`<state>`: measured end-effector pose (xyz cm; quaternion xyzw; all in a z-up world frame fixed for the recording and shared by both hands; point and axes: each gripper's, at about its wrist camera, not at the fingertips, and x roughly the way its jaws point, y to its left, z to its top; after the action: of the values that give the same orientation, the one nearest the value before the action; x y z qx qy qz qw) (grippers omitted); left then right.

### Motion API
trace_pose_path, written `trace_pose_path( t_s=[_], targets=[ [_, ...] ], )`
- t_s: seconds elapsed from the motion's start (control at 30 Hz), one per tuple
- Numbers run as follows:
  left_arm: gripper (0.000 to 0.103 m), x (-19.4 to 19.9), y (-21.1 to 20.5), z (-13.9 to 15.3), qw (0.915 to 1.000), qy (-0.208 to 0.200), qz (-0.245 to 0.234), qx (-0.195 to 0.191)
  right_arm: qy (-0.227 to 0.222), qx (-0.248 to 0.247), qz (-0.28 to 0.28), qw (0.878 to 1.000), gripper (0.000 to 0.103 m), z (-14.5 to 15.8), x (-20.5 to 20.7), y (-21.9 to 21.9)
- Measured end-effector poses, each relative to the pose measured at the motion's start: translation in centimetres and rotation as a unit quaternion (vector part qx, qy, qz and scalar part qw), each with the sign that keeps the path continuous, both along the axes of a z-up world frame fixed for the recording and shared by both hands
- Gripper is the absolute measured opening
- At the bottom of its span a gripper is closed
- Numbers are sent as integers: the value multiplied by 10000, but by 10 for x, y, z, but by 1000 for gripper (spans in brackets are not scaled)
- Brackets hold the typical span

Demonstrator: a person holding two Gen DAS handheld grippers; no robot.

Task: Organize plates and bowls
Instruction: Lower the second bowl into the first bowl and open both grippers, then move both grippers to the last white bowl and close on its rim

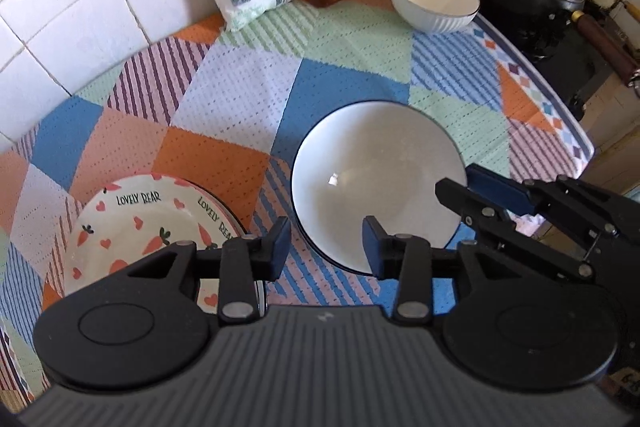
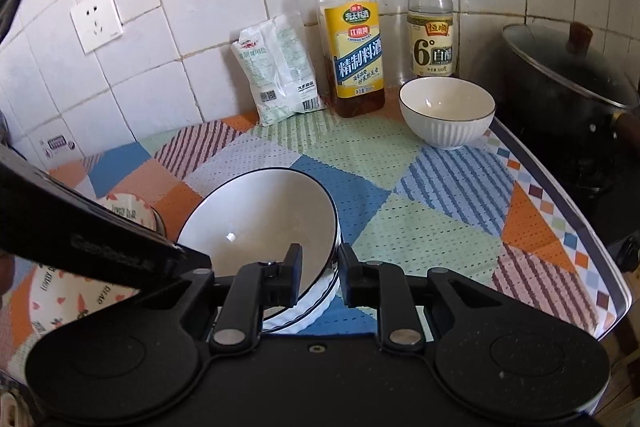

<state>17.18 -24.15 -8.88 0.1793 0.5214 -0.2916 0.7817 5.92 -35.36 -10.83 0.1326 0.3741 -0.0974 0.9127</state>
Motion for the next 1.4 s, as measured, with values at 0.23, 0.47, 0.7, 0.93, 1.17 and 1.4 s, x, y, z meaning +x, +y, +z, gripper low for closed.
trace_pose_path(
  t_s=[0.23, 0.47, 0.7, 0.93, 1.17, 1.4],
  targets=[
    [46, -4, 1, 22, 9994, -302, -121, -88, -119, -113, 109, 9998, 29, 14, -13, -4],
    [48, 1, -11, 29, 9982, -358, -438, -208, -688, -388, 493, 9957, 52, 34, -36, -24],
    [48, 23, -42, 36, 9975, 6, -244, -666, -781, -511, 592, 9939, 53, 39, -34, -69],
    [48, 47, -73, 31, 9974, -61, -8, -722, -797, -524, 518, 9941, 56, 14, -12, -113],
    [57, 77, -105, 24, 9959, -289, 171, -844, -663, -353, 553, 9956, 59, -20, 5, -141],
    [65, 105, -127, 5, 9930, -173, 356, -1109, -662, -346, 498, 9960, 71, -37, 21, -158]
  ],
)
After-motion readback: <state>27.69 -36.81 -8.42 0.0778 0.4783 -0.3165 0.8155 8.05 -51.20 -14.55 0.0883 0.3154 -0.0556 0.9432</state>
